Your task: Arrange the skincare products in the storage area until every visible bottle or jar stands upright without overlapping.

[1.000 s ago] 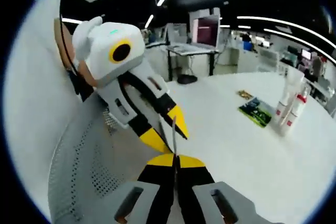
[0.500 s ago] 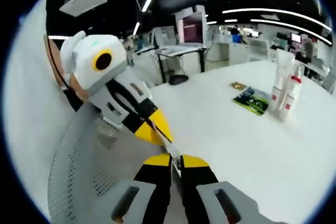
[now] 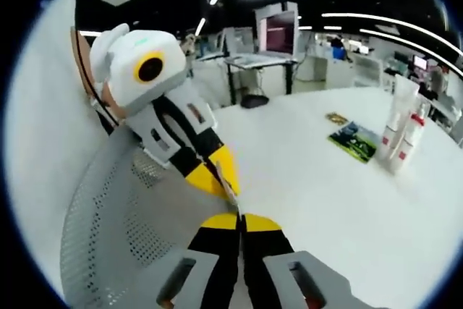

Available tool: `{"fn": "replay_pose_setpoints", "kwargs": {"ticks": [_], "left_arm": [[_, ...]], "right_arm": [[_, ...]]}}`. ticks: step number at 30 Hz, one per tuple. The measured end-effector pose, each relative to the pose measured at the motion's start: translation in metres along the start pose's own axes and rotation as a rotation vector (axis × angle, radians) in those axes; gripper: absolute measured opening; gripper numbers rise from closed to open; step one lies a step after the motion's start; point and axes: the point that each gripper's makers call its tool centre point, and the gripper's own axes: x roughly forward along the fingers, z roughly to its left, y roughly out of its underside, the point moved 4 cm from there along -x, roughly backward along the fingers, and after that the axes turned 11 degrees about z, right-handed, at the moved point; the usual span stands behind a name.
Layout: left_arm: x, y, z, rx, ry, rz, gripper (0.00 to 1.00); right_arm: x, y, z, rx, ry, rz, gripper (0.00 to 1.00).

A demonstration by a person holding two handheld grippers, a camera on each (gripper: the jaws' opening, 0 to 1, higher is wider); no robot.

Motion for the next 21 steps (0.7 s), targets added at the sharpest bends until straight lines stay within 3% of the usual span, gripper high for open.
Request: {"fn": "replay_pose_setpoints", "kwargs": {"ticks": [6,13,17,21], "left_arm": [[0.001,0.007,0.001,0.004,-0.016,0.05,0.04],[-0.001,0.005,-0.001,-0.002,0.013,0.04,0.01],[-0.002,0.005,-0.003,-0.017,0.033,0.042,0.01],[-0.001,0.005,-0.003,-0.027,0.036,0.052,0.01]], "right_arm": [[-0.005,0.004,0.001,0.003,-0.01,0.007,0.0],[-0.007,0.004,0.001,0.027,-0.006,-0.01,0.0],[-0.009,0.005,-0.001,0.093,-0.007,-0.007,0.0],[-0.019,0.004,-0.007,0.141,0.01,-0.039,0.06]]}}
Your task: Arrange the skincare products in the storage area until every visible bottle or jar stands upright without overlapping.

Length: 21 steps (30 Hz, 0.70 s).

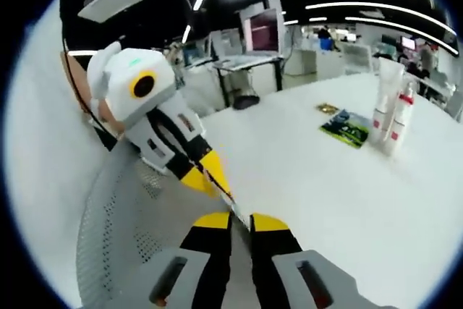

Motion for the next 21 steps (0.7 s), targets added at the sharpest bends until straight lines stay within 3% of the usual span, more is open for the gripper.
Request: {"fn": "replay_pose_setpoints", "kwargs": {"ticks": [4,5,6,8,10,12,14,18,21], "left_arm": [[-0.001,-0.001,0.003,-0.033,-0.004,-0.006,0.01],[-0.001,-0.002,0.004,-0.048,-0.003,-0.008,0.01],[-0.002,-0.003,0.004,-0.076,0.002,-0.011,0.01],[-0.002,-0.005,0.009,-0.126,-0.001,-0.018,0.01],[-0.004,-0.007,0.013,-0.199,0.005,-0.035,0.01],[-0.006,-0.009,0.017,-0.221,0.005,-0.048,0.01],[-0.007,-0.008,0.017,-0.25,0.026,-0.051,0.01],[-0.01,-0.011,0.017,-0.302,0.058,-0.069,0.01],[-0.016,-0.017,0.024,-0.399,0.075,-0.123,0.01]], "right_arm": [[-0.011,0.009,-0.01,0.03,0.049,0.013,0.12],[-0.018,0.018,-0.024,0.037,0.156,0.054,0.14],[-0.026,0.029,-0.04,-0.016,0.285,0.12,0.16],[-0.029,0.045,-0.053,-0.003,0.354,0.164,0.24],[-0.03,0.054,-0.062,0.065,0.4,0.191,0.32],[-0.026,0.053,-0.067,0.059,0.429,0.207,0.41],[-0.021,0.048,-0.071,0.059,0.449,0.181,0.46],[-0.025,0.057,-0.079,0.073,0.492,0.221,0.46],[-0.024,0.057,-0.078,0.08,0.498,0.22,0.46]]}}
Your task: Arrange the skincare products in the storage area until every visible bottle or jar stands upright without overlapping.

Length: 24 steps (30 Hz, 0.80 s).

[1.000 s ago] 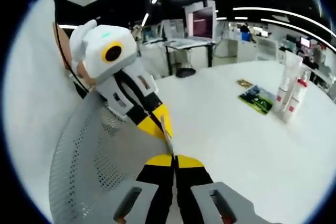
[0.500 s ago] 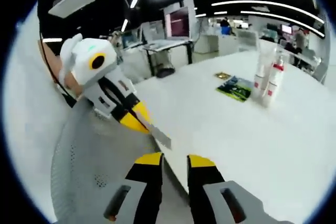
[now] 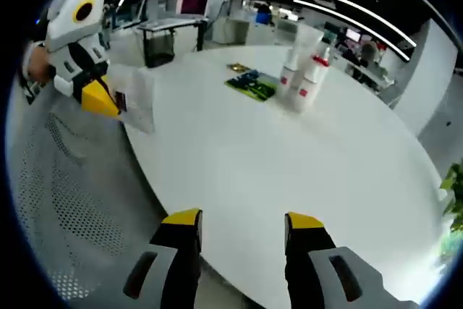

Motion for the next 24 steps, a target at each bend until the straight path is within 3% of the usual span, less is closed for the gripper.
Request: {"fn": "replay_pose_setpoints", "kwargs": {"ticks": [4,6,11,14,16,18,24], "left_arm": [[-0.012,-0.012,0.019,-0.205,0.058,-0.077,0.0],[-0.02,-0.015,0.028,-0.316,0.127,-0.112,0.0],[-0.025,-0.012,0.054,-0.524,0.262,-0.103,0.0],[-0.031,-0.018,0.07,-0.618,0.323,-0.155,0.0],[-0.032,-0.021,0.087,-0.674,0.306,-0.175,0.0],[-0.033,-0.022,0.104,-0.677,0.253,-0.172,0.0],[-0.029,-0.017,0.14,-0.735,0.211,-0.1,0.0]], "right_arm": [[0.004,0.003,0.004,-0.043,0.007,0.024,0.44],[0.003,0.003,0.003,-0.045,0.007,0.024,0.42],[-0.001,0.002,0.001,-0.062,0.031,0.015,0.35],[0.0,0.002,0.0,-0.057,0.033,0.017,0.38],[0.001,0.003,0.004,-0.078,0.024,0.023,0.37],[0.002,0.003,0.006,-0.102,0.023,0.028,0.37],[0.002,0.002,0.008,-0.119,0.02,0.033,0.37]]}}
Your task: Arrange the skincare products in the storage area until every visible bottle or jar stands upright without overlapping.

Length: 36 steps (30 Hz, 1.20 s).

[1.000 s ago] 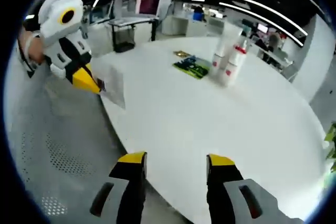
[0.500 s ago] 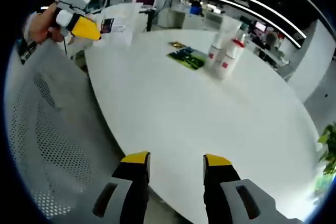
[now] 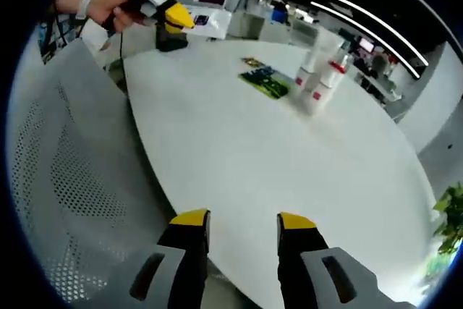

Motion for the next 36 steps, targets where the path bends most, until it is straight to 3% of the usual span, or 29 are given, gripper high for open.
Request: {"fn": "replay_pose_setpoints", "kwargs": {"ticks": [5,7,12,15,25,30,36], "left_arm": [[0.001,-0.017,0.028,-0.06,-0.054,0.026,0.0],[0.001,-0.024,0.035,-0.133,-0.036,0.034,0.0],[0.001,-0.045,0.057,-0.176,-0.05,0.039,0.0],[0.002,-0.048,0.065,-0.187,-0.067,0.069,0.0],[0.012,-0.049,0.078,-0.187,-0.16,0.356,0.0],[0.018,-0.062,0.085,-0.202,-0.191,0.416,0.0],[0.031,-0.077,0.084,-0.208,-0.183,0.481,0.0]], "right_arm": [[0.002,0.002,-0.001,0.003,-0.002,0.014,0.36],[0.003,0.003,0.001,0.0,-0.011,0.028,0.36],[0.004,0.004,0.007,-0.016,-0.042,0.039,0.36],[0.005,0.004,0.006,-0.009,-0.043,0.042,0.36],[0.007,0.007,0.006,0.001,-0.054,0.065,0.35],[0.007,0.008,0.005,0.016,-0.051,0.068,0.35],[0.009,0.011,0.007,0.01,-0.058,0.093,0.33]]}}
